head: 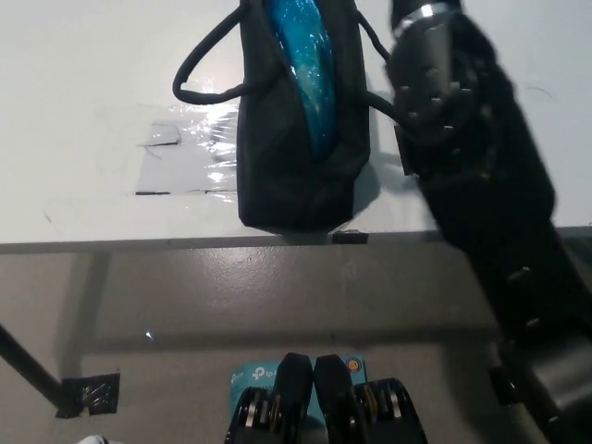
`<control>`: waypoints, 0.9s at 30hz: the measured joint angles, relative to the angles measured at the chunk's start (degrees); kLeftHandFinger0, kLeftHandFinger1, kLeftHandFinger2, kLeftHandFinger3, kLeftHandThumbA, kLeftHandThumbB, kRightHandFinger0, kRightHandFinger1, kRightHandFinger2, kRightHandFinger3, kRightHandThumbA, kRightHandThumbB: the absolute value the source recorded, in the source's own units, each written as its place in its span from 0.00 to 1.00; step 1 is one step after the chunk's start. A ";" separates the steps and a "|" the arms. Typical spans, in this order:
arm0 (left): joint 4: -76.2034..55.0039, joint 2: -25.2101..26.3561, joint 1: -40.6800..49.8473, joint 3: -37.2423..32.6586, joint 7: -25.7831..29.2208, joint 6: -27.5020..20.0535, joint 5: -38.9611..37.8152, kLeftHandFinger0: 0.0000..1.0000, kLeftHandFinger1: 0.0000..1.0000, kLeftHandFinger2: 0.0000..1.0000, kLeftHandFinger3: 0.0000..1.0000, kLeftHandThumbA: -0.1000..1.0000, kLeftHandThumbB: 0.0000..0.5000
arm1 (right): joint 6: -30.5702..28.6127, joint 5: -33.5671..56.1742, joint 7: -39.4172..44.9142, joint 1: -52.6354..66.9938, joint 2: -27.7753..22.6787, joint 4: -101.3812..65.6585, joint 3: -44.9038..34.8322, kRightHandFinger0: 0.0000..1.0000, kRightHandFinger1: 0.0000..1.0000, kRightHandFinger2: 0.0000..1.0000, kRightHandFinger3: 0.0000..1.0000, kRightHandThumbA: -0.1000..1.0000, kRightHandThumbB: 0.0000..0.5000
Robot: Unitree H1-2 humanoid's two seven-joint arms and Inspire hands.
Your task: The robot uses its right hand to pick up a stack of plates kept in the middle of the desk and put it inside a bag kept next to it
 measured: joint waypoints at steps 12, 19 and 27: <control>0.04 -0.53 0.07 0.17 0.00 0.00 0.05 0.79 0.76 0.87 0.94 0.39 0.00 | -1.89 6.70 3.97 30.66 -3.87 -24.38 -5.13 1.00 1.00 1.00 1.00 0.31 0.41; 0.09 -0.67 -0.30 0.40 0.00 -0.02 0.07 0.77 0.74 0.85 0.95 0.39 0.00 | -8.04 11.11 2.32 49.08 -6.40 -23.74 -8.04 1.00 1.00 1.00 1.00 0.20 0.34; 0.23 -0.68 -0.21 0.35 0.00 -0.04 0.01 0.77 0.73 0.84 0.93 0.37 0.00 | -15.20 12.25 -0.92 57.91 -6.70 -17.74 -8.13 1.00 1.00 1.00 1.00 0.07 0.34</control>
